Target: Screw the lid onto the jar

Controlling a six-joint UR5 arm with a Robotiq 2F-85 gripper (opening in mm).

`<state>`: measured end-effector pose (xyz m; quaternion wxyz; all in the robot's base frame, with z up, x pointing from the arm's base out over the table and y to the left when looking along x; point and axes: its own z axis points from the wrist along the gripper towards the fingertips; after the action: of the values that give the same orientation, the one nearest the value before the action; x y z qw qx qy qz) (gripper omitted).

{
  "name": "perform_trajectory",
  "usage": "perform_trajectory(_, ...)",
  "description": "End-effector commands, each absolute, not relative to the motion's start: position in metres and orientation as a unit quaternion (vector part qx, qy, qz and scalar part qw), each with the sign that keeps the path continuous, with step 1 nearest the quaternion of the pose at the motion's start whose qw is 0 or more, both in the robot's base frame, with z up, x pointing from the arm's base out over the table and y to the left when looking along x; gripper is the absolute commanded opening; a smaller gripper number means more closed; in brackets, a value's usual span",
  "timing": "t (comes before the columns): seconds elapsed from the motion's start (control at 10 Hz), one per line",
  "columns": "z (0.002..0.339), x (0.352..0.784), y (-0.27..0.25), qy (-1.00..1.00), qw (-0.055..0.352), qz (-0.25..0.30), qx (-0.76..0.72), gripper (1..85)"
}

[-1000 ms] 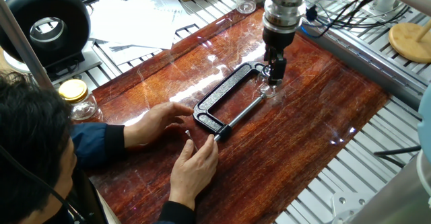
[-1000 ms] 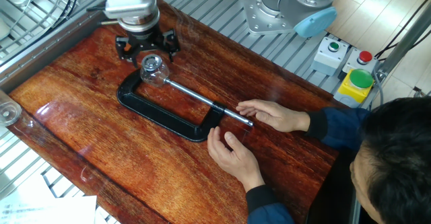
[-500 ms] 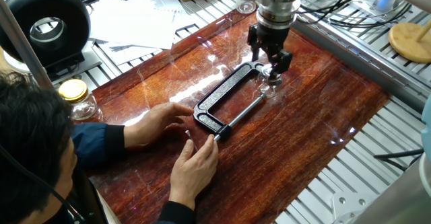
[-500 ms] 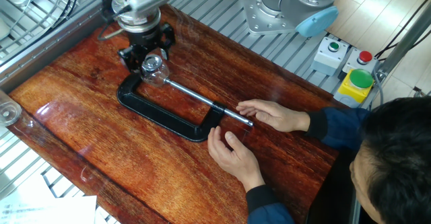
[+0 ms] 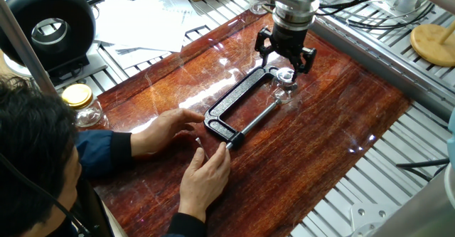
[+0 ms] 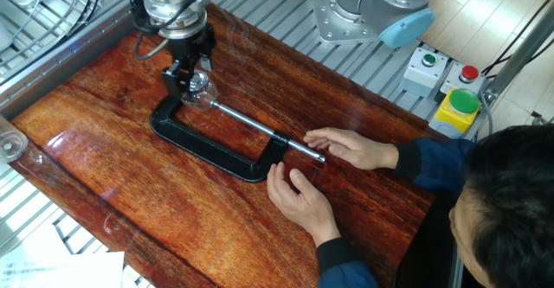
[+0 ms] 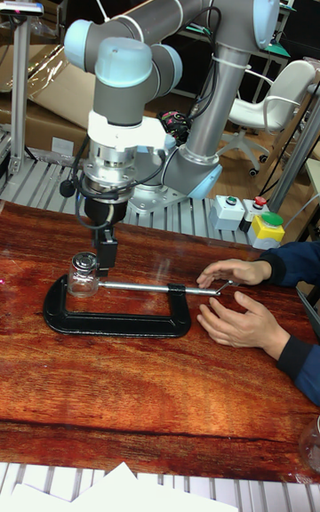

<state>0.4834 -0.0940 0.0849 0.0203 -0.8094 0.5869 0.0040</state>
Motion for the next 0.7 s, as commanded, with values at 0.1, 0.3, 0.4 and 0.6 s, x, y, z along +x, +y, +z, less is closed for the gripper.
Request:
perform_trajectory(0.1, 0.0781, 0.4778, -0.1038, 0.551, 0.024, 0.002, -0.834, 79.0)
perform_trajectory(0.3, 0.0751, 0.4765, -0.1060, 0.543, 0.029, 0.001, -0.840, 80.3)
perform_trajectory(0.4, 0.0745, 0.4790, -0.1069, 0.541, 0.030, -0.004, -0.841, 80.3)
perform_trajectory(0.6, 0.0699, 0.4799, -0.1067, 0.545, 0.033, -0.003, -0.838, 78.0)
